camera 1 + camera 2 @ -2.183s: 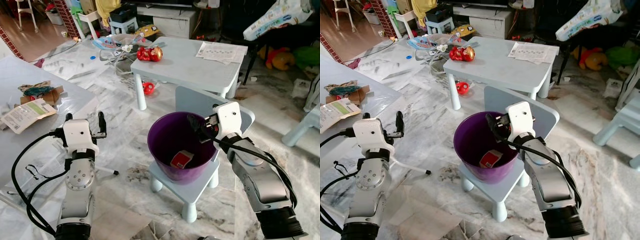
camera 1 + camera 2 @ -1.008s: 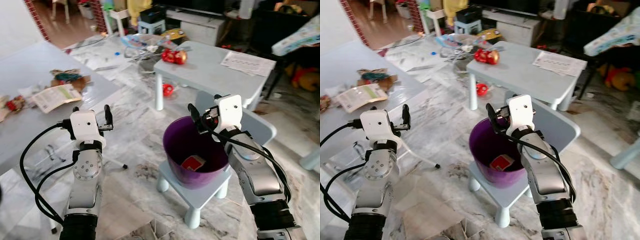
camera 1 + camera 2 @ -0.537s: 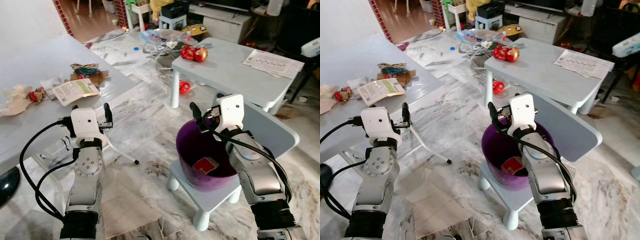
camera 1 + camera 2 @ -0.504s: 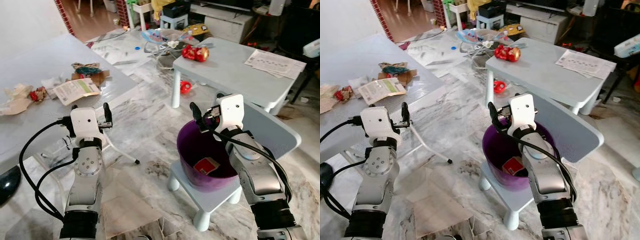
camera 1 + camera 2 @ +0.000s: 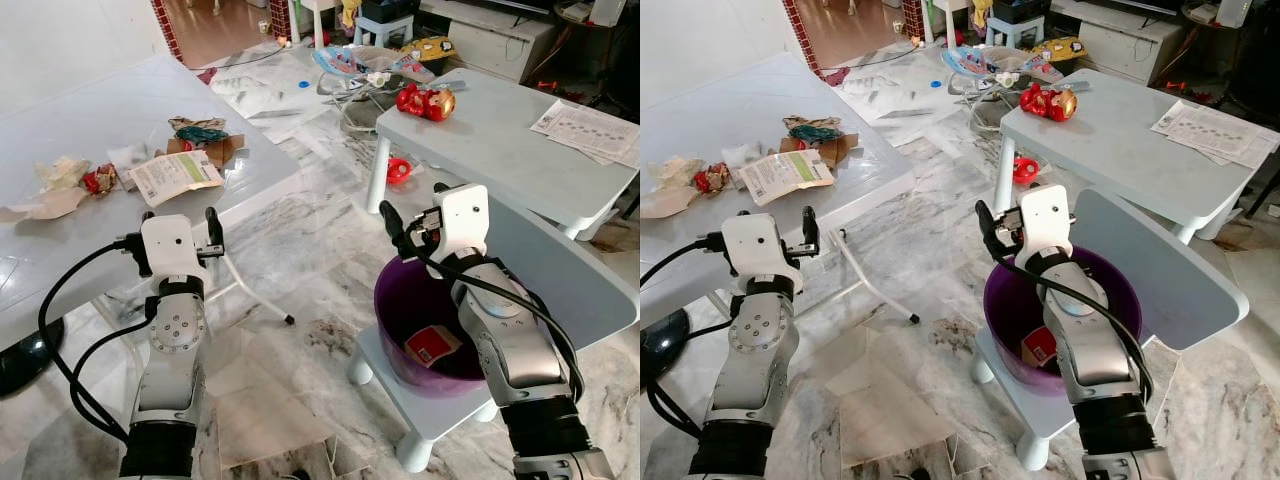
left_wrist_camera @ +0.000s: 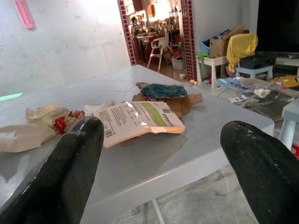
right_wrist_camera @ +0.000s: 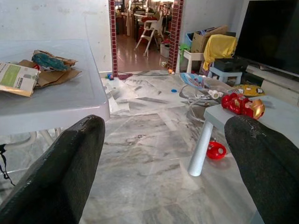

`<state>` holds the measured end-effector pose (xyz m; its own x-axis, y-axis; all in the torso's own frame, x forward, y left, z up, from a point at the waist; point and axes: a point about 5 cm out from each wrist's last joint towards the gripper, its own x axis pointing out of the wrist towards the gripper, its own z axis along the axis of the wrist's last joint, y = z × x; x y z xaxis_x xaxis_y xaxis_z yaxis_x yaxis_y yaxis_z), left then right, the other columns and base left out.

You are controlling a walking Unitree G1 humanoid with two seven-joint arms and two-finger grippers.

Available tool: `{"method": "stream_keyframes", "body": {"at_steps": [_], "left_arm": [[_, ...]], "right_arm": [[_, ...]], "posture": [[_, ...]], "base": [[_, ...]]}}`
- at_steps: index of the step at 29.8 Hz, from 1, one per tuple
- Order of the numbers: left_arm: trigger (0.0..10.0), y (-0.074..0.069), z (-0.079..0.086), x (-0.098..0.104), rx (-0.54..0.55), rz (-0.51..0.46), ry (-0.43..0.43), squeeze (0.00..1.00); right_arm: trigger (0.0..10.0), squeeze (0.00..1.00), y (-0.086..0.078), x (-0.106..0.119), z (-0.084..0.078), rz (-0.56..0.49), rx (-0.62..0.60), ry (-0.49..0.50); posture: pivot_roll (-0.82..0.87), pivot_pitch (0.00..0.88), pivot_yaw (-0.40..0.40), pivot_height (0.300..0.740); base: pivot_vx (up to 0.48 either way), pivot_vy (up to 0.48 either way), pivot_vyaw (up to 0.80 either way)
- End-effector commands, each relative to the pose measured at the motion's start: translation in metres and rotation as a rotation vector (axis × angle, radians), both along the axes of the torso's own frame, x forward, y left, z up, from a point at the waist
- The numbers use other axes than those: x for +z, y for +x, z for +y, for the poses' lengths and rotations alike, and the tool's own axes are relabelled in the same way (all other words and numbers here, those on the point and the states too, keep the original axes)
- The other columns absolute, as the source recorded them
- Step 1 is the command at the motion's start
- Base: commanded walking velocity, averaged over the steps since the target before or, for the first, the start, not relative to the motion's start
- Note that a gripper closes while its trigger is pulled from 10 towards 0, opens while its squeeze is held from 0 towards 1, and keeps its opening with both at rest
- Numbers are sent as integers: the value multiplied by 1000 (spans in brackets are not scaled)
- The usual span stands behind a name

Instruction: Picking trash to rubbish bin

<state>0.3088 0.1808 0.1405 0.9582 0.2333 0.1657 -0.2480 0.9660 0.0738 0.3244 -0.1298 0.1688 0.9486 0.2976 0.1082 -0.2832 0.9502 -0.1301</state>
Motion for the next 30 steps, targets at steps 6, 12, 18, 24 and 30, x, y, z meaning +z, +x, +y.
{"method": "stream_keyframes", "body": {"at_steps": [6, 12, 18, 24, 30], "left_arm": [[10000, -1, 4, 0, 11, 12, -7, 0], [10000, -1, 5, 0, 9, 17, -11, 0], [10000, -1, 4, -1, 10, 22, -12, 0], [10000, 0, 4, -1, 8, 23, -11, 0], [10000, 0, 4, -1, 10, 28, -12, 0]], "right_arm": [[10000, 894, -1, 2, 6, -8, 29, 29], [10000, 808, -1, 3, 6, -17, 37, 38], [10000, 800, -1, 3, 6, -15, 36, 35], [10000, 796, -1, 2, 6, -15, 37, 33], [10000, 800, 0, 3, 7, -17, 37, 30]], "posture": [[-25, 63, 77, 740], [-24, 64, 80, 740], [-25, 64, 82, 740], [-24, 63, 83, 740], [-24, 63, 83, 740]], "base": [[0, 62, 400], [0, 441, 0], [0, 464, 0], [0, 463, 0], [0, 464, 0]]}}
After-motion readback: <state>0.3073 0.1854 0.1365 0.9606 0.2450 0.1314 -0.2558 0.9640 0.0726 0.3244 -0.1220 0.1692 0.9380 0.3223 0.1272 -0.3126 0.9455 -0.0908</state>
